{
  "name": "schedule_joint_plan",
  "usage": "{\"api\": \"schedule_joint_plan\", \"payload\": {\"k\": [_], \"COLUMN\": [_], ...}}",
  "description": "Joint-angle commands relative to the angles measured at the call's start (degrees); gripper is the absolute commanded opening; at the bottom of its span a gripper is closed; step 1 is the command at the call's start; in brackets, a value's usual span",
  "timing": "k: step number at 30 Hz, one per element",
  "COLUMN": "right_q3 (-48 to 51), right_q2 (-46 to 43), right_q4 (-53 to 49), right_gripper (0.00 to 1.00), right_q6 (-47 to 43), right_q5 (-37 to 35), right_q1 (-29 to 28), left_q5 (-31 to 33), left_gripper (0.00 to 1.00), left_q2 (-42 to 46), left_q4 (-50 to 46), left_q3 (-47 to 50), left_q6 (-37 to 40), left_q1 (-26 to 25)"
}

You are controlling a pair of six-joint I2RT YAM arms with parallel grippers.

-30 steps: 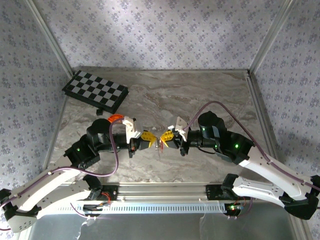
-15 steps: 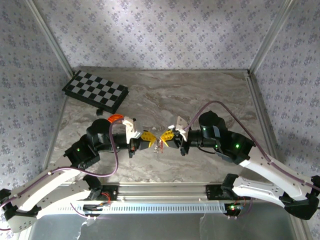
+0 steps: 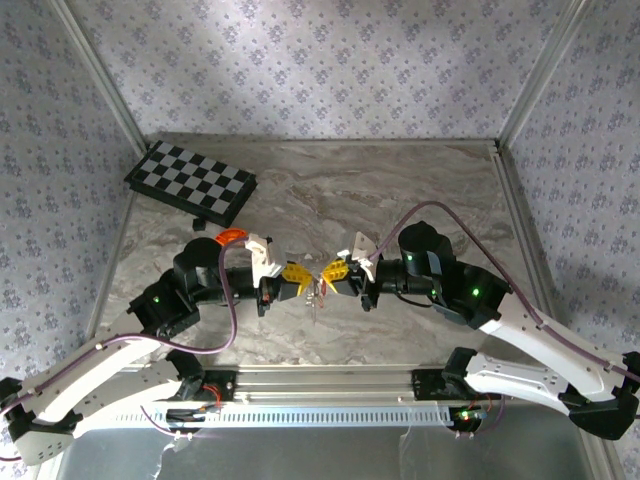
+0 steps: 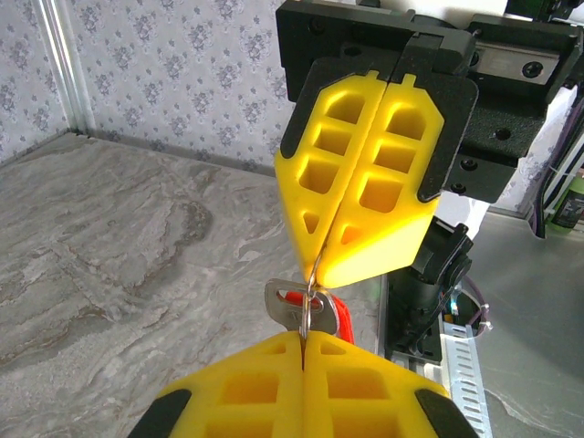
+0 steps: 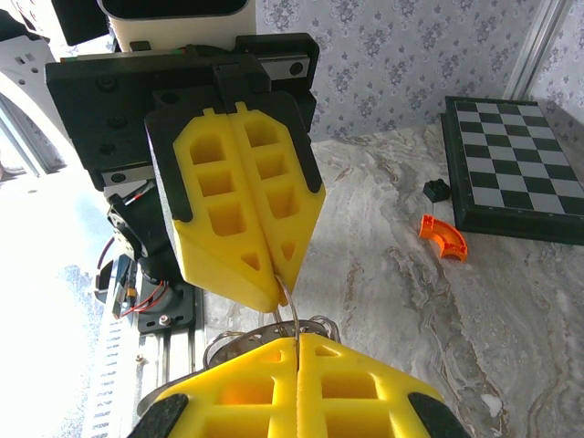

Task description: Put the keys on the keyring

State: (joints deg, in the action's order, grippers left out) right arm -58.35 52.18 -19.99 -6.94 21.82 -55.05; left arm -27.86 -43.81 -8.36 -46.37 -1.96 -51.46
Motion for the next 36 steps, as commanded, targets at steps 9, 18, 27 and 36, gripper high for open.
{"api": "schedule_joint_plan", "payload": {"k": [9, 18, 27, 36], "right_q3": [-1.68, -1.73, -1.09, -1.68], "right_q2": [0.47, 0.30, -1.04, 0.98], "right_q4": [1.34, 0.49, 0.23, 1.71], "right_gripper": [0.00, 0.00, 0.00, 0.00], "right_q6": [0.27, 0.45, 1.05, 0.45], "right_q5": [1.41, 1.88, 1.07, 1.55], "right_q1": [0.28, 0.13, 0.38, 0.45], "left_q5": [-0.95, 0.43, 0.74, 0.53], "left_gripper": [0.00, 0.00, 0.00, 0.00], "left_q2": [0.94, 1.27, 1.63, 1.57], "left_q4": [1.61, 1.34, 1.33, 1.42], "left_q3": [-2.65, -2.46, -2.38, -2.41], "left_q6": [1.16, 1.51, 1.47, 1.45], "left_q1": [-0.42, -0.41, -0.48, -0.57]}}
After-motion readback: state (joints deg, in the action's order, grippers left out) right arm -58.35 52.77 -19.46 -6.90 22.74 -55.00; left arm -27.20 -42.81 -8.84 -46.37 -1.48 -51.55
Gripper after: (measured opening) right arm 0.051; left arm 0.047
